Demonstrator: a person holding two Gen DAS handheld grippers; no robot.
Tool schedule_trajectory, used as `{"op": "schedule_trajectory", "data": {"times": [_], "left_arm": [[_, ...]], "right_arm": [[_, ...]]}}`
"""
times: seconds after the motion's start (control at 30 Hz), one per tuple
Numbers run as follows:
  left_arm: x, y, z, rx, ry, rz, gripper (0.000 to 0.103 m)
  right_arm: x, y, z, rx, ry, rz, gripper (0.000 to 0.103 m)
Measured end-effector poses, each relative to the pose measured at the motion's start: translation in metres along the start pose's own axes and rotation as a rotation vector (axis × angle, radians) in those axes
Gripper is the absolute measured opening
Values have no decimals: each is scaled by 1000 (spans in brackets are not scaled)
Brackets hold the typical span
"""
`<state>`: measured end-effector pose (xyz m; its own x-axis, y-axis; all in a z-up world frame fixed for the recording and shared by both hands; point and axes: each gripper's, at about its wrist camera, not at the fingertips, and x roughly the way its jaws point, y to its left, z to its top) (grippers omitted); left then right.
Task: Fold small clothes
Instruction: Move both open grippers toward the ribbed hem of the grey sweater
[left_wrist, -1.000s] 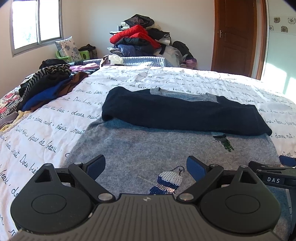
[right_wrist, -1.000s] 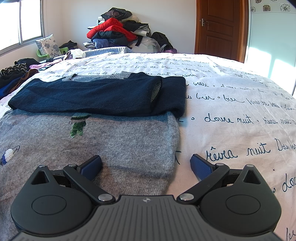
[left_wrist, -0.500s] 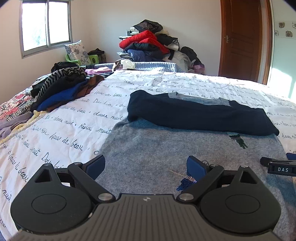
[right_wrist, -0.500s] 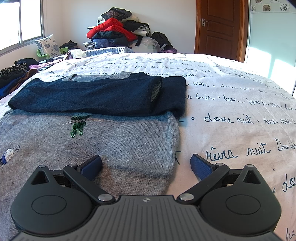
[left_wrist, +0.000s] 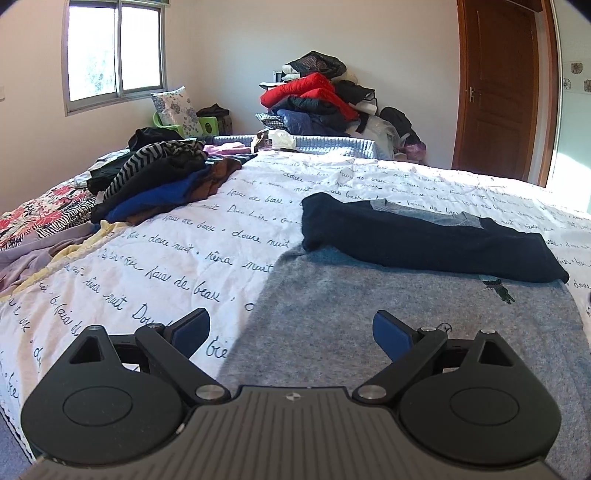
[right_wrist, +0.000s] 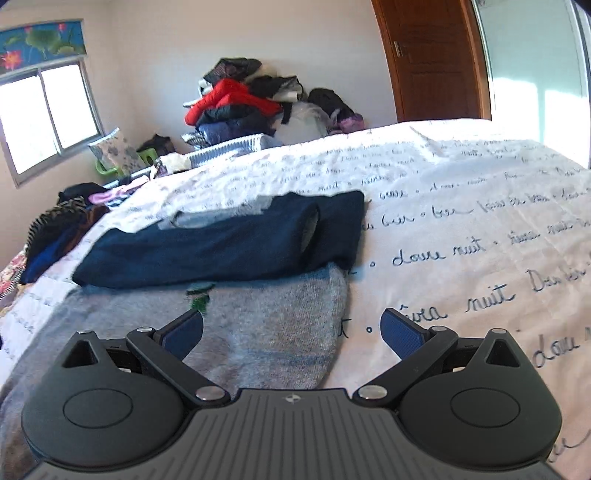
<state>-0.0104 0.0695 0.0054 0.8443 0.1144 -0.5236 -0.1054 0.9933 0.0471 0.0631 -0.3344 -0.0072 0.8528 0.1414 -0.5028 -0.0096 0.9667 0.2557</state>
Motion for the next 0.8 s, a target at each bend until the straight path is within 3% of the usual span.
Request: {"op": "schedule_trajectory", "data": {"times": [0.17,0.3,0.33,0.43,0.63,0.8], "left_arm": [[-6,28,-11,-20,50,-56,94],[-14,48,-24,0,84,-124,94],[-17,52,-26,8,88,-133,94],[-25,69,-33,19,99,-146,94],[-31,86,-43,19,107,-64,94],[-29,84,-46,-11,140,-42,94]], "right_arm": [[-85,1,-2,-112,-52,14,103],[-145,9,-27,-207,-229,-16,103],[-150,10,-34,-196,-221,-20,103],[-137,10,-48,-114,-67,15,103],[-121,40,-71,-56,13,3,103],[-118,68,-80,-107,67,34,103]]}}
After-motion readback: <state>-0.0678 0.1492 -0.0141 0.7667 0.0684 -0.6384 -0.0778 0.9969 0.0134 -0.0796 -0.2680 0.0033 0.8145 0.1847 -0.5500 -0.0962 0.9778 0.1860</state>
